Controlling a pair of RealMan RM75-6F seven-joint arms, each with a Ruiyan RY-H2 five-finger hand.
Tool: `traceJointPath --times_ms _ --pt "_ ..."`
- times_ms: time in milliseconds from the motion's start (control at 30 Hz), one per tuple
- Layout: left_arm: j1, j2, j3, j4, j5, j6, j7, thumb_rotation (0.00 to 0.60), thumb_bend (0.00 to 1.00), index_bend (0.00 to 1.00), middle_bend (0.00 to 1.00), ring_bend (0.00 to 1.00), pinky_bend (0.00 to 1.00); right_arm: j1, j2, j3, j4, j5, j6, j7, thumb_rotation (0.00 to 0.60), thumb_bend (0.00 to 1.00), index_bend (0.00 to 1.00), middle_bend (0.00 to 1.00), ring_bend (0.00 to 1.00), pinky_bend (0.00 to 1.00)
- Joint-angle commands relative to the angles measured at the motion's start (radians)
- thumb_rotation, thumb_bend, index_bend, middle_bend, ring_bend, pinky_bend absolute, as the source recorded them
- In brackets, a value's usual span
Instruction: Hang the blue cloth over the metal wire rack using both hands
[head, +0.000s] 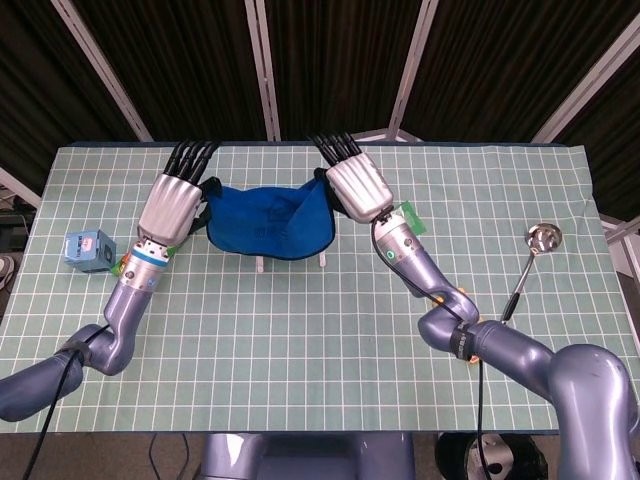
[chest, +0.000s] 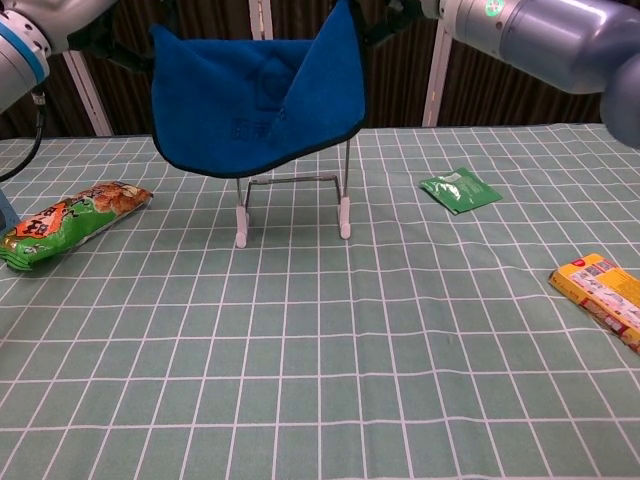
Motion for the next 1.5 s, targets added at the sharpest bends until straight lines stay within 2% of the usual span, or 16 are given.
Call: traceJointPath --times_ms 33,267,500,1000,1500 --pt "-0.020 -0.048 0.016 0.064 -0.019 -0.038 -0.040 0.600 0.53 0.82 0.00 0.00 0.00 0.002 -0.050 -0.030 0.082 -0.003 -0.028 0.056 0.600 0.63 0.64 0.04 0.00 0.01" --pt "-0.039 -0.131 0.047 0.196 -0.018 -0.062 -0.115 0.600 0.53 0.82 0.00 0.00 0.00 -0.005 -0.126 -0.074 0.239 -0.029 -0.048 0.168 0.600 0.63 0.64 0.04 0.00 0.01" --pt "-0.044 -0.175 0.069 0.262 -0.015 -0.065 -0.147 0.600 0.53 0.82 0.00 0.00 0.00 -0.010 -0.168 -0.108 0.332 -0.061 -0.052 0.245 0.600 0.63 0.64 0.04 0.00 0.01" --pt "-0.044 -0.223 0.092 0.337 -0.020 -0.076 -0.186 0.600 0.53 0.81 0.00 0.00 0.00 -0.024 -0.204 -0.148 0.402 -0.097 -0.043 0.290 0.600 0.62 0.64 0.04 0.00 0.01" --pt "-0.033 -0.236 0.111 0.387 -0.023 -0.084 -0.218 0.600 0.53 0.82 0.00 0.00 0.00 -0.032 -0.225 -0.154 0.443 -0.100 -0.049 0.313 0.600 0.59 0.64 0.04 0.00 0.01"
